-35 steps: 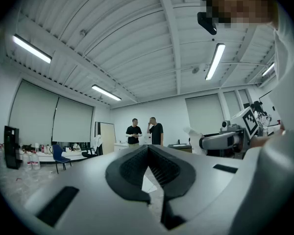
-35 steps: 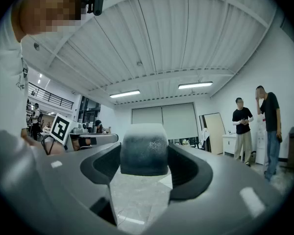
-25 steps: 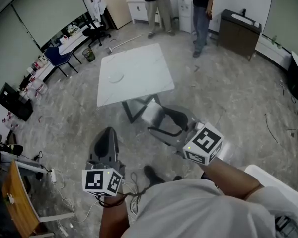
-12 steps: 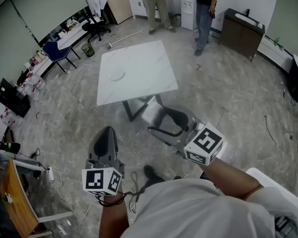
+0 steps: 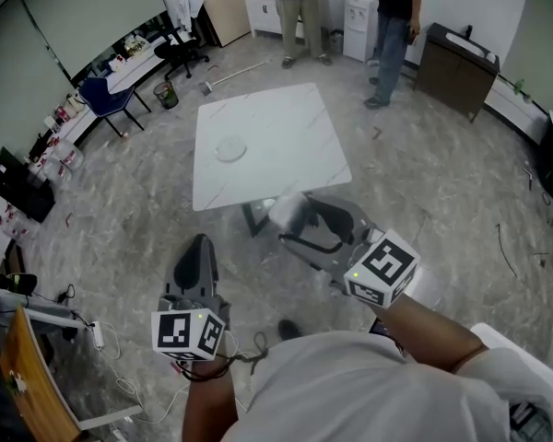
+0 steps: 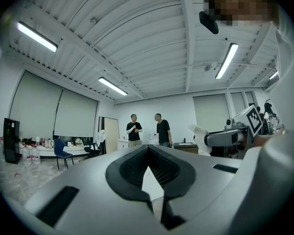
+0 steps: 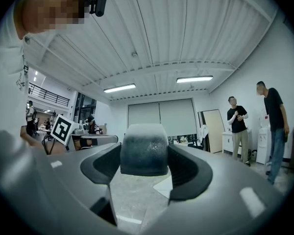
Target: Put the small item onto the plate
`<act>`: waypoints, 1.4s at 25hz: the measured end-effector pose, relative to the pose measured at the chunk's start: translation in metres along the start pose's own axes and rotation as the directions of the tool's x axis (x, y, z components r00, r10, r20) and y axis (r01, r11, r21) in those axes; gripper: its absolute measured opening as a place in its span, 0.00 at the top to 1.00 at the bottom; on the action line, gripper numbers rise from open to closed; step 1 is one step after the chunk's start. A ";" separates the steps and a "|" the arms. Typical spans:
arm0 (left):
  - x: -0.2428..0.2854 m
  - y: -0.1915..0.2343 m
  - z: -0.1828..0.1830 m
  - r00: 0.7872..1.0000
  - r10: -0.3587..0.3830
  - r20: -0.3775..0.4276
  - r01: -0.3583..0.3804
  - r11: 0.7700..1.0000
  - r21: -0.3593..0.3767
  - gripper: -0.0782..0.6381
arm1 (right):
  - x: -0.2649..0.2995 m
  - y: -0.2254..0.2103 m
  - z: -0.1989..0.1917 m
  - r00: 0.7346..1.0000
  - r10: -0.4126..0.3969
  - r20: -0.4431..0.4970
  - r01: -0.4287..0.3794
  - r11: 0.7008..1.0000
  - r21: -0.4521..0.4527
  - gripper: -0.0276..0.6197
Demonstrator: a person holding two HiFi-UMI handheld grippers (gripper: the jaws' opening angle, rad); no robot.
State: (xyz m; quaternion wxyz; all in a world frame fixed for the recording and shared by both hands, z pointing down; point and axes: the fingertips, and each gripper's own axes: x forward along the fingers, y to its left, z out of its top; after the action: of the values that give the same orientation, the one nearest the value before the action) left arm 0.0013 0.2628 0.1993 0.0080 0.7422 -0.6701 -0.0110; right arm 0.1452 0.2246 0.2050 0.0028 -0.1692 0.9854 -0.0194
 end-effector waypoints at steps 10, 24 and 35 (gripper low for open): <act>0.052 0.089 0.016 0.997 -0.082 0.006 0.082 0.997 0.014 0.88 | 0.099 -0.015 0.002 0.998 -0.064 -0.007 0.063 0.998 -0.004 0.51; 0.142 0.138 -0.014 0.999 -0.038 -0.033 0.038 0.999 -0.006 0.88 | 0.177 -0.103 -0.013 1.000 -0.006 -0.020 0.006 1.000 0.015 0.51; 0.293 0.172 -0.031 0.996 0.087 -0.037 -0.087 0.996 0.001 0.88 | 0.246 -0.263 -0.026 0.992 0.115 -0.046 -0.115 0.993 0.021 0.51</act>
State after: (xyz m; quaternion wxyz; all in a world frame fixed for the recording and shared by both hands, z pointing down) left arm -0.1392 -0.0464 0.2331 0.0211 0.7124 -0.7015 0.0032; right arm 0.0007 -0.1040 0.2413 -0.0179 -0.1116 0.9931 -0.0320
